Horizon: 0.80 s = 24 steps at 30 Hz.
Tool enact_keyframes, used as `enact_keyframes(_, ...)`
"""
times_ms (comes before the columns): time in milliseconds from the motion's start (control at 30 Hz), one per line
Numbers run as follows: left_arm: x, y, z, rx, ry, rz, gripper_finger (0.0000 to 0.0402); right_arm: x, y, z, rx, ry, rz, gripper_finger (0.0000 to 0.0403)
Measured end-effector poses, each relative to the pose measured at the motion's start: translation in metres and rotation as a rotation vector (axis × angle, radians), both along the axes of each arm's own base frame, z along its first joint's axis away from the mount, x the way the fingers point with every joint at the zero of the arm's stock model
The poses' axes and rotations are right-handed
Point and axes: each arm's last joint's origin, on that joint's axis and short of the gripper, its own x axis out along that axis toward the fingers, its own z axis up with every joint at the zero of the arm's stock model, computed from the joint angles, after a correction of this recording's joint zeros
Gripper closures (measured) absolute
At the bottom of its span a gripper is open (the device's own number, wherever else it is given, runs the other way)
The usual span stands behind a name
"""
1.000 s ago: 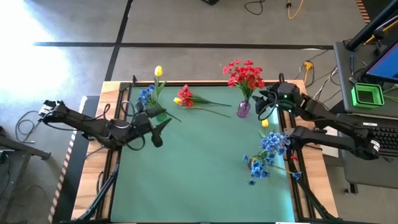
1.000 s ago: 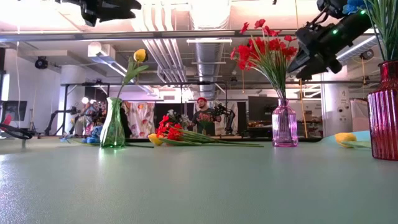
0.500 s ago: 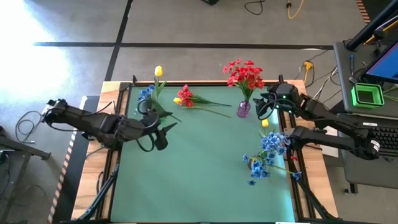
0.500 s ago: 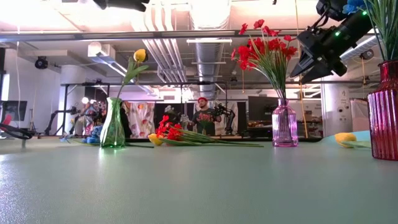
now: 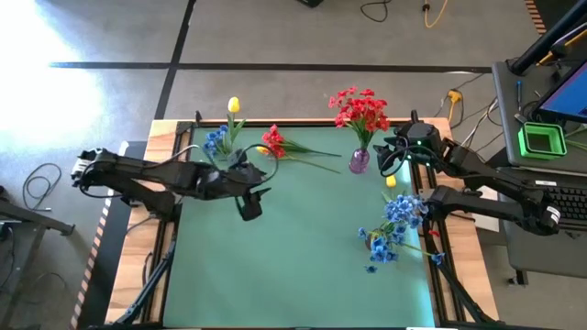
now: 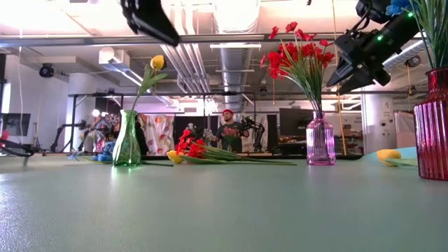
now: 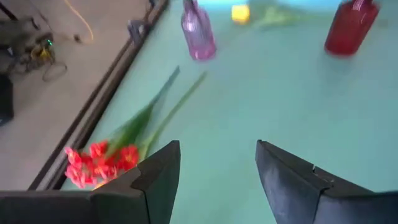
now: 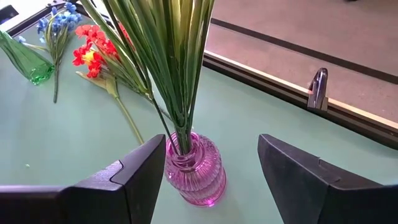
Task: Sort flowers into vase by color
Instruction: Put the left yellow tulip into the green vase
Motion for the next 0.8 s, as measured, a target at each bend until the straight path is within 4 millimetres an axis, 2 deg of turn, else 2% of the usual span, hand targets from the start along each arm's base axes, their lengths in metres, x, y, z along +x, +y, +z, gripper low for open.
enact_keyframes(200,0.012,0.011,-0.026,0.008,0.183,-0.031,0.0206,0.0,0.0,0.0,-0.001,0.001,-0.001,0.0155)
enact_keyframes(500,0.039,0.023,-0.069,0.04,0.411,-0.177,0.0206,0.0,0.0,0.0,0.0,0.0,-0.002,0.0158)
enact_keyframes(800,0.053,0.045,-0.1,0.049,0.521,-0.145,0.0206,-0.001,0.001,-0.002,0.046,-0.008,-0.03,0.0159)
